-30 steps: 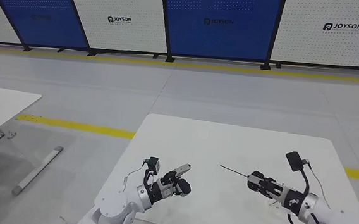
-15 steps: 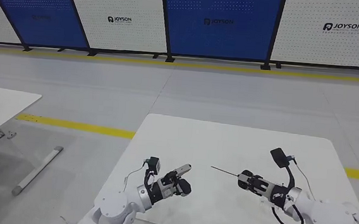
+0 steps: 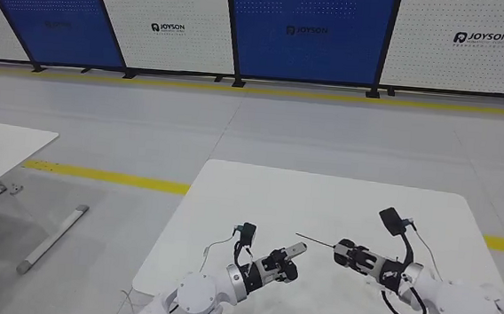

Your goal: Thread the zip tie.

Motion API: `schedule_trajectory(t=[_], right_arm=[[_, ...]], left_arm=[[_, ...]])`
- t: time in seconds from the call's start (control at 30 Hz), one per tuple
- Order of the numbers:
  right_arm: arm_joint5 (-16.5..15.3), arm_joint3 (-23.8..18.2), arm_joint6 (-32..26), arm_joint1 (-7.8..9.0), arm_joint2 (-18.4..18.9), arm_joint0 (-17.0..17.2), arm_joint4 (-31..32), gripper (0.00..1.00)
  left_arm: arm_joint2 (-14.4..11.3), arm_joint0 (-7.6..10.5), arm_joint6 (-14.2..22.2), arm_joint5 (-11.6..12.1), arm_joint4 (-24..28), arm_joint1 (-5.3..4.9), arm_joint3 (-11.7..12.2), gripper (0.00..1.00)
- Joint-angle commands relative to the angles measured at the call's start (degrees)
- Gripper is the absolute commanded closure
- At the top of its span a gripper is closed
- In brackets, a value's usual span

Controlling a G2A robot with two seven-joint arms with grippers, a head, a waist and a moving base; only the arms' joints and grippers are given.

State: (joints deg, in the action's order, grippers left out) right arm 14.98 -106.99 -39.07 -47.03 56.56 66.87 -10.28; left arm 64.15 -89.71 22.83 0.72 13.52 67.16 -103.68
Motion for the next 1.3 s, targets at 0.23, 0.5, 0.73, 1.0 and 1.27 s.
schedule_trajectory(t=[0.23, 0.5, 0.73, 1.0, 1.27], right_arm=[[-0.8, 1.6, -6.2, -0.89, -1.6, -1.7, -2.0, 1.00], [-0.8, 1.6, -6.2, -0.89, -1.6, -1.7, -2.0, 1.00], [-0.8, 1.6, -6.2, -0.89, -1.6, -1.7, -2.0, 1.00], [-0.8, 1.6, -6.2, -0.89, -1.6, -1.7, -2.0, 1.00], [-0.8, 1.6, -6.2, -0.89, -1.6, -1.7, -2.0, 1.00]], left_arm=[[0.0, 0.00, 0.0, 0.0, 0.0, 0.00, 0.0, 0.00], [0.0, 0.00, 0.0, 0.0, 0.0, 0.00, 0.0, 0.00], [-1.4, 0.89, -3.8, 3.1, -1.5, 0.38, 0.0, 0.00], [-2.3, 1.23, -4.4, 2.3, -2.7, 0.47, 0.4, 0.00], [-3.5, 2.18, -7.5, 5.5, -3.0, 0.87, 2.2, 0.69]])
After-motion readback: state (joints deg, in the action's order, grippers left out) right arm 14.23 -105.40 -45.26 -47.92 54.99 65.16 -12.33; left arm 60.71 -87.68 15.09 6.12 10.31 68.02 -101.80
